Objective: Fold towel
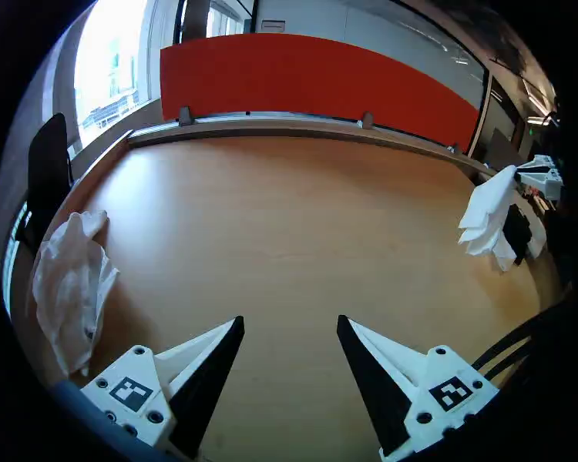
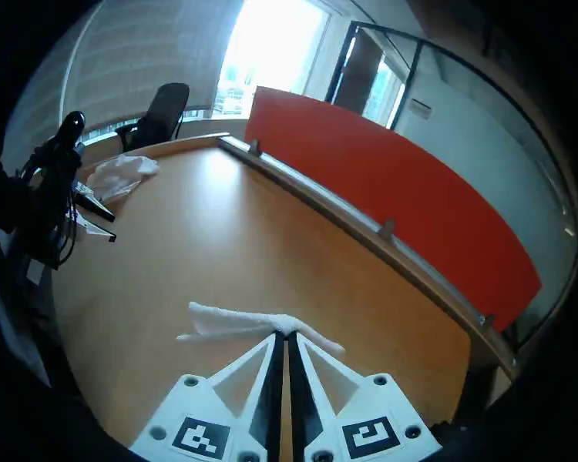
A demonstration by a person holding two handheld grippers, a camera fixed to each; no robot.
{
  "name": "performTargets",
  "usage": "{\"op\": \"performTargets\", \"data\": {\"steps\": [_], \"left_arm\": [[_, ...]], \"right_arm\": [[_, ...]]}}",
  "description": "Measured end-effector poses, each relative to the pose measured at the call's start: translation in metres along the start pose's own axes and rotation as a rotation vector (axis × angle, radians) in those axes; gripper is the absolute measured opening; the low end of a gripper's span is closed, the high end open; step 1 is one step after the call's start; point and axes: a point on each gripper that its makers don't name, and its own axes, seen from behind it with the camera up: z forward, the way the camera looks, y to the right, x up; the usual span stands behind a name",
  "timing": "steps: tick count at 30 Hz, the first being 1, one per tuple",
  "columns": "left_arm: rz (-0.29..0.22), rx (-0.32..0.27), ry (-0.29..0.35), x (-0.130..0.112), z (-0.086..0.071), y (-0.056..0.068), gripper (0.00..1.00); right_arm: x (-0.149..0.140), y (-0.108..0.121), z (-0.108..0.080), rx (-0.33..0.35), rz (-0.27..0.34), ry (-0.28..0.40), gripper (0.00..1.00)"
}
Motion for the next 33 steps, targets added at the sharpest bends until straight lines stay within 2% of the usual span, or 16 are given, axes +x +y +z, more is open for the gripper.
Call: {"op": "performTargets", "data": {"steps": [15, 33], "left_arm": [[0.008, 0.005, -0.005, 0.003, 0.004, 0.002, 0.89], [0.017, 0.006, -0.013, 0.004, 0.008, 0.010, 0.89]], "right_arm": [[-0.023, 0.050, -0.009, -0.063, 0.040, -0.036, 0.04], [-0.069, 0.127, -0.023, -0.153, 0.074, -0.120, 0.04]]}}
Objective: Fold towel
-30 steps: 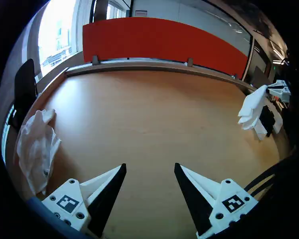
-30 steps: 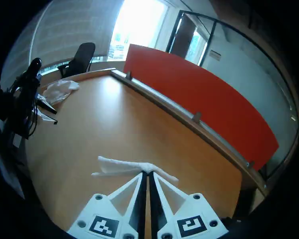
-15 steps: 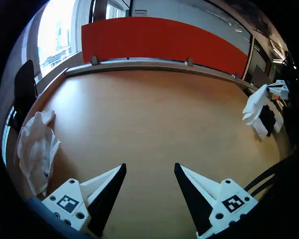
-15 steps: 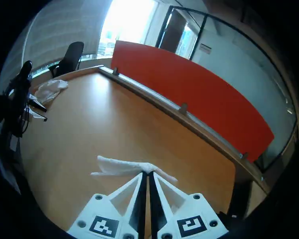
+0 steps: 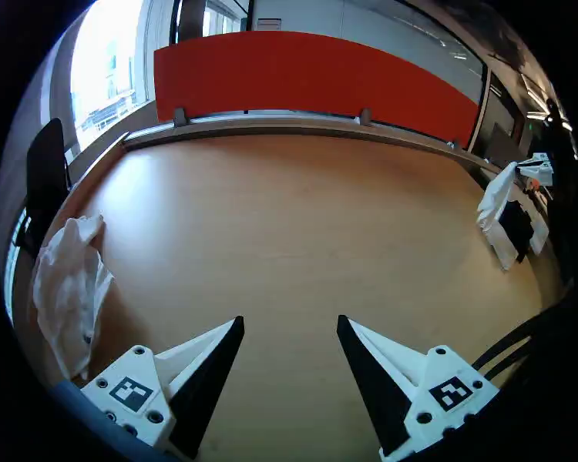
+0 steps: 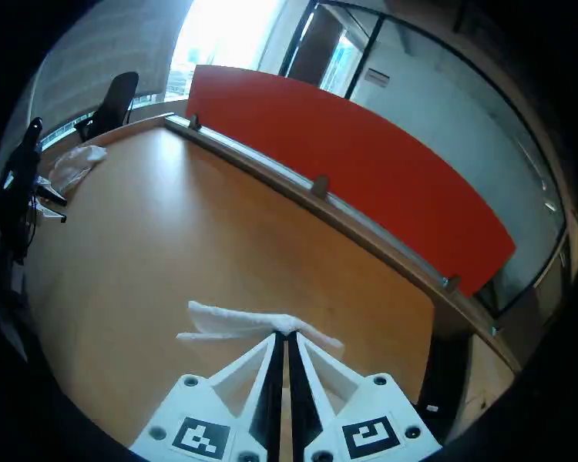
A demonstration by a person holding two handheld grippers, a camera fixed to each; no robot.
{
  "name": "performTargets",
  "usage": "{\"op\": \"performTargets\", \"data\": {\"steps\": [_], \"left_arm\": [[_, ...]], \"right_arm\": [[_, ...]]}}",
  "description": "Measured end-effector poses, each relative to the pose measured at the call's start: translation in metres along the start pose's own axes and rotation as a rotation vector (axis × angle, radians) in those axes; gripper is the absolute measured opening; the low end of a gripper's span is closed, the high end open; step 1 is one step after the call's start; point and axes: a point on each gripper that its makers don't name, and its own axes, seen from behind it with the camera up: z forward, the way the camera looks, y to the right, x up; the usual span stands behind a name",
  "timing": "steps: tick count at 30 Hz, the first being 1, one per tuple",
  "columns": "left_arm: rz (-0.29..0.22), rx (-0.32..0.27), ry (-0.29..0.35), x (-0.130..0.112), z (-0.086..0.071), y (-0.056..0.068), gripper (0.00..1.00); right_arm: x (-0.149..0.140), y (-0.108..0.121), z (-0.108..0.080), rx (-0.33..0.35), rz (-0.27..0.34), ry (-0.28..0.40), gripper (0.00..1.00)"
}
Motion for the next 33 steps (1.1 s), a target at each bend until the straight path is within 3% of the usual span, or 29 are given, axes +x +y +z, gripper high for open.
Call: {"op": "performTargets", "data": {"steps": [22, 33], "left_arm": [[0.016, 0.005, -0.010, 0.002, 0.002, 0.006, 0.89], [0.024, 0.003, -0.009, 0.004, 0.002, 0.009, 0.89]], "right_arm": [[-0.022, 0.065, 0.012, -0.069, 0.038, -0.061, 0.04], [-0.034, 0.075, 0.011, -0.077, 0.048, -0.085, 0.04]]}}
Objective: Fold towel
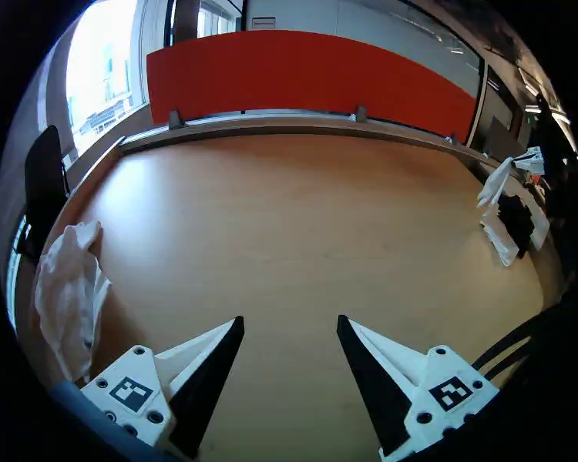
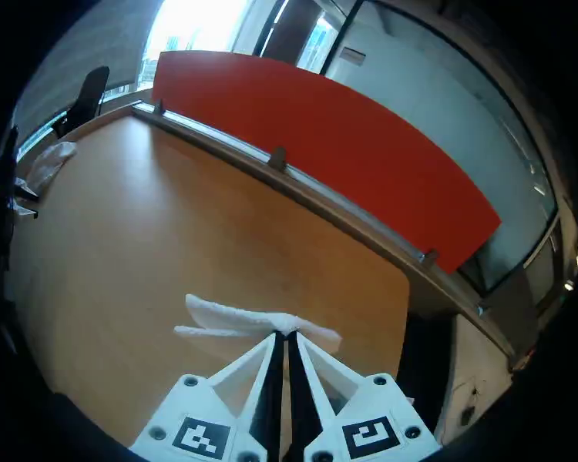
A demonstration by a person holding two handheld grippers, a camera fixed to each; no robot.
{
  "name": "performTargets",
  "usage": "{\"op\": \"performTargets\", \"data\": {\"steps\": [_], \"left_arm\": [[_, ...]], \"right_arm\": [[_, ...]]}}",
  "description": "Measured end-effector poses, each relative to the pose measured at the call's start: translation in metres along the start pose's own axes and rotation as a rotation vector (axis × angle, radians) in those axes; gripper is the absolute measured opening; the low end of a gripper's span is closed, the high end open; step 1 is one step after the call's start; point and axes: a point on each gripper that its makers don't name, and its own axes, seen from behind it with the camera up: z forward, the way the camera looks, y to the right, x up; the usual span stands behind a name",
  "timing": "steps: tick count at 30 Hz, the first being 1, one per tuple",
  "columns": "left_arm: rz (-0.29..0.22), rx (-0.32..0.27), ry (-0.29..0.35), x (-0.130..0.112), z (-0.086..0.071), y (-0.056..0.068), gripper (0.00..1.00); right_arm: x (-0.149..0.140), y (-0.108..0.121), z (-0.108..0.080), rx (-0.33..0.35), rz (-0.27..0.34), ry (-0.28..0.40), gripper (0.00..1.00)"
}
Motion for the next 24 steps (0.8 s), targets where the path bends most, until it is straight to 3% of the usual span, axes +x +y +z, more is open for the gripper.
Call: {"op": "performTargets", "data": {"steps": [12, 24], "left_arm": [[0.005, 0.000, -0.001, 0.001, -0.001, 0.001, 0.89], [0.008, -0.004, -0.006, -0.003, -0.001, 0.004, 0.89]], "right_arm": [[-0.032, 0.002, -0.013, -0.009, 0.033, -0.033, 0.04], [-0.112, 0.014, -0.034, -0.041, 0.075, -0.155, 0.04]]}}
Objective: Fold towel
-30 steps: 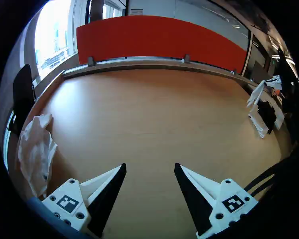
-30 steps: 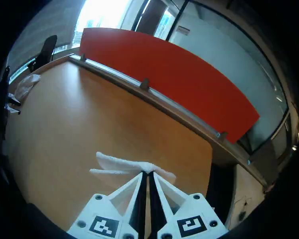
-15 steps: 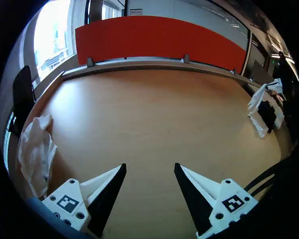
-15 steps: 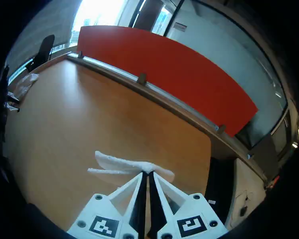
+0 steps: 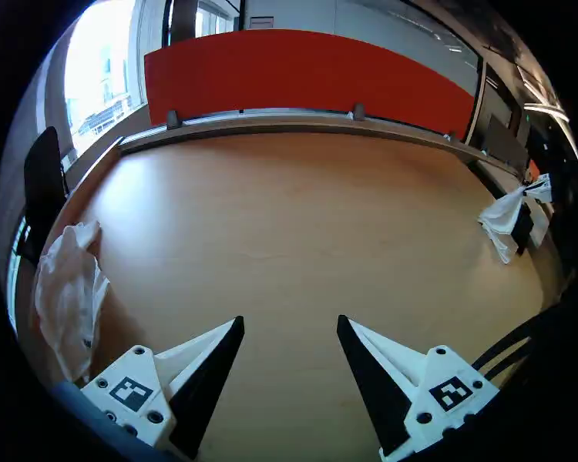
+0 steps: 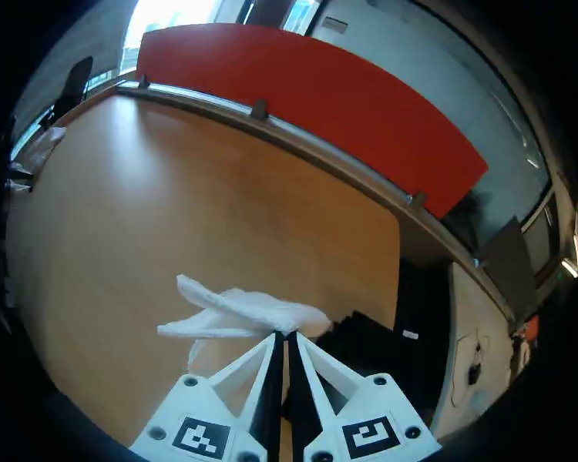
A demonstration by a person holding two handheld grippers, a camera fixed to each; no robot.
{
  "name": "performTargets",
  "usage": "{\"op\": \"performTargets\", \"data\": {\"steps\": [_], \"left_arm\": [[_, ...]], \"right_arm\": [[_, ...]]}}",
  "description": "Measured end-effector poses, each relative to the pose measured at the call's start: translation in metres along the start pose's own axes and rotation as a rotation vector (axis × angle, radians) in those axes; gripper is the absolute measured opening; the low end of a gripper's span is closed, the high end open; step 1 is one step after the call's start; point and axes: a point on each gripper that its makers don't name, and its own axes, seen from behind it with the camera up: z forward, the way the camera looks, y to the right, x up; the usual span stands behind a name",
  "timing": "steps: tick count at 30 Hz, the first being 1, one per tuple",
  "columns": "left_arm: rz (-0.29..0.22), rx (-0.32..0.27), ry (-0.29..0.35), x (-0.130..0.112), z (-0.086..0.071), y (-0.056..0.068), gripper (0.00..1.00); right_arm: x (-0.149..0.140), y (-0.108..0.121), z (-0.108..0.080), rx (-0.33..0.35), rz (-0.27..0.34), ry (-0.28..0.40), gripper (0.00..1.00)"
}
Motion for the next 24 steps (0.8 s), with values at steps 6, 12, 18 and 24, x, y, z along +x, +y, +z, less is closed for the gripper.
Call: {"op": "performTargets", "data": {"steps": [6, 12, 18, 24], "left_arm": [[0.010, -0.002, 0.000, 0.001, 0.000, 0.002, 0.89], [0.013, 0.000, 0.000, 0.000, -0.001, 0.002, 0.89], [0.012, 0.005, 0.000, -0.001, -0.002, 0.000, 0.89], [0.009, 0.008, -0.001, -0.002, -0.002, -0.002, 0.89]], "right_arm": [[-0.026, 0.000, 0.003, -0.003, 0.033, -0.040, 0.04], [-0.046, -0.003, 0.008, -0.007, 0.052, -0.073, 0.04], [-0.061, -0.003, 0.012, -0.012, 0.068, -0.106, 0.04], [-0.075, -0.003, 0.016, -0.020, 0.090, -0.140, 0.04]]}}
